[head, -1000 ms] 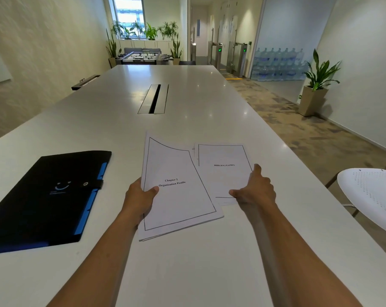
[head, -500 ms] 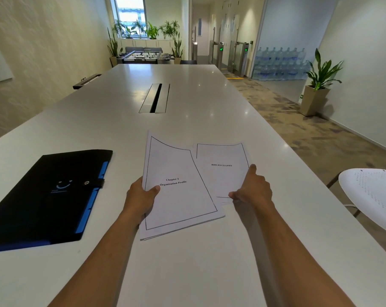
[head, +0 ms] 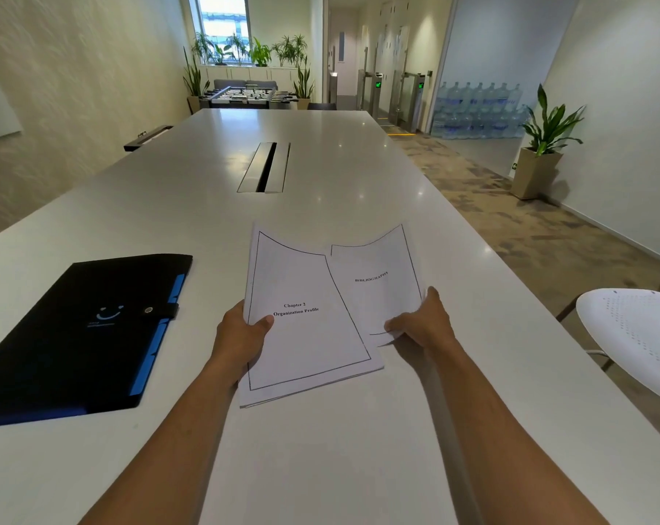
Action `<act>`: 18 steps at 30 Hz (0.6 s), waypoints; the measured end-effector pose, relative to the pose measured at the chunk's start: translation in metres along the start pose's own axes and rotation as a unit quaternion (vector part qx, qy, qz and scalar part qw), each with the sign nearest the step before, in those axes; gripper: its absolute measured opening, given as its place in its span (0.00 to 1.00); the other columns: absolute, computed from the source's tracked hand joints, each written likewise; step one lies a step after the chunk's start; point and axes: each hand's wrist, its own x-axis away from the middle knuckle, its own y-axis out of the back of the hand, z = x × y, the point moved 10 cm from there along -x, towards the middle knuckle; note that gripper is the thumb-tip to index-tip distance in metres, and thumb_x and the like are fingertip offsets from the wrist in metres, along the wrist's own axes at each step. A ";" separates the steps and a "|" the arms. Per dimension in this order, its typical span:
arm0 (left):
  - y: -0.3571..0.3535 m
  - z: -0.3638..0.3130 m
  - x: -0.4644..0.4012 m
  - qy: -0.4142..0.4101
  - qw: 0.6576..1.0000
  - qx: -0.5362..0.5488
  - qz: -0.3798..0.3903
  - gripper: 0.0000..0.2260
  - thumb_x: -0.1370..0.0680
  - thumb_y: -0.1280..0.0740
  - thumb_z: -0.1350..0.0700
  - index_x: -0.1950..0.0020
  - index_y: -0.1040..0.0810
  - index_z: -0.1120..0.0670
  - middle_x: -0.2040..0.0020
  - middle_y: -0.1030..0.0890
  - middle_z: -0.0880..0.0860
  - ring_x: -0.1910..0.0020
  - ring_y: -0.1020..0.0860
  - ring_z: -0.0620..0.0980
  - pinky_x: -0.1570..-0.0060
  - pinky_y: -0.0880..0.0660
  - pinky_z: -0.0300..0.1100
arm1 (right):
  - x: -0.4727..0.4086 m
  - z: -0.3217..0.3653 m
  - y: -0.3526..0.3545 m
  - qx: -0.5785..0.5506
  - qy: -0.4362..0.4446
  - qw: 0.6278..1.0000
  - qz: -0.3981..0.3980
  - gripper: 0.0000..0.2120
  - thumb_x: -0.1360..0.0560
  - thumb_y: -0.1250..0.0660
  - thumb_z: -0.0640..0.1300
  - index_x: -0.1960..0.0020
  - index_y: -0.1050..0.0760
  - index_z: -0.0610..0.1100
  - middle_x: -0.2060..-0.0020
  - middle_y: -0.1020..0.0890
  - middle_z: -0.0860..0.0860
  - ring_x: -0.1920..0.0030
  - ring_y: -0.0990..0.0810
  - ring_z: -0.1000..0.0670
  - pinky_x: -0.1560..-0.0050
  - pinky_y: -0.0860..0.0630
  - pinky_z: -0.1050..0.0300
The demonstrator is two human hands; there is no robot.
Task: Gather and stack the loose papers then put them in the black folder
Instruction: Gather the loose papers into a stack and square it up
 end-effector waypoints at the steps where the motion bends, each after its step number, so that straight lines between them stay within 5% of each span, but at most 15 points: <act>1: -0.001 -0.001 0.001 -0.004 1.000 -0.001 0.003 0.19 0.23 0.30 0.57 0.33 0.26 0.55 0.46 0.21 0.51 0.49 0.23 0.50 0.50 0.28 0.40 | 0.000 -0.002 0.002 -0.035 -0.001 0.999 -0.002 0.41 0.38 0.23 0.38 0.29 0.39 0.39 0.36 0.26 0.42 0.39 0.25 0.41 0.44 0.26 0.51; 3: -0.002 -0.003 0.003 -0.017 1.000 -0.003 0.010 0.19 0.23 0.30 0.57 0.33 0.27 0.55 0.46 0.21 0.50 0.48 0.22 0.50 0.50 0.28 0.39 | 0.002 -0.005 0.003 -0.067 -0.001 0.998 -0.010 0.34 0.34 0.25 0.39 0.31 0.33 0.40 0.38 0.23 0.44 0.42 0.23 0.44 0.46 0.25 0.53; 7: -0.004 -0.007 0.009 -0.031 0.999 0.001 0.017 0.19 0.23 0.29 0.57 0.33 0.26 0.55 0.45 0.21 0.50 0.48 0.22 0.49 0.50 0.28 0.38 | 0.002 -0.006 0.006 -0.057 0.009 0.998 -0.013 0.08 0.29 0.32 0.37 0.50 0.23 0.41 0.54 0.16 0.44 0.57 0.19 0.47 0.63 0.27 0.59; 13: -0.004 -0.014 0.019 -0.039 0.999 0.032 0.009 0.16 0.24 0.29 0.54 0.37 0.24 0.53 0.50 0.20 0.46 0.53 0.21 0.41 0.55 0.27 0.34 | 0.007 -0.009 -0.016 -0.090 -0.013 0.991 0.096 0.12 0.27 0.34 0.30 0.44 0.26 0.37 0.50 0.19 0.40 0.57 0.16 0.39 0.61 0.16 0.48; 18: -0.005 -0.020 0.032 -0.058 0.996 0.067 -0.001 0.13 0.25 0.29 0.49 0.42 0.22 0.49 0.50 0.18 0.44 0.50 0.19 0.42 0.54 0.25 0.34 | 0.025 0.008 -0.040 -0.021 0.067 0.982 0.173 0.19 0.27 0.35 0.32 0.38 0.29 0.44 0.51 0.19 0.47 0.56 0.18 0.48 0.67 0.23 0.64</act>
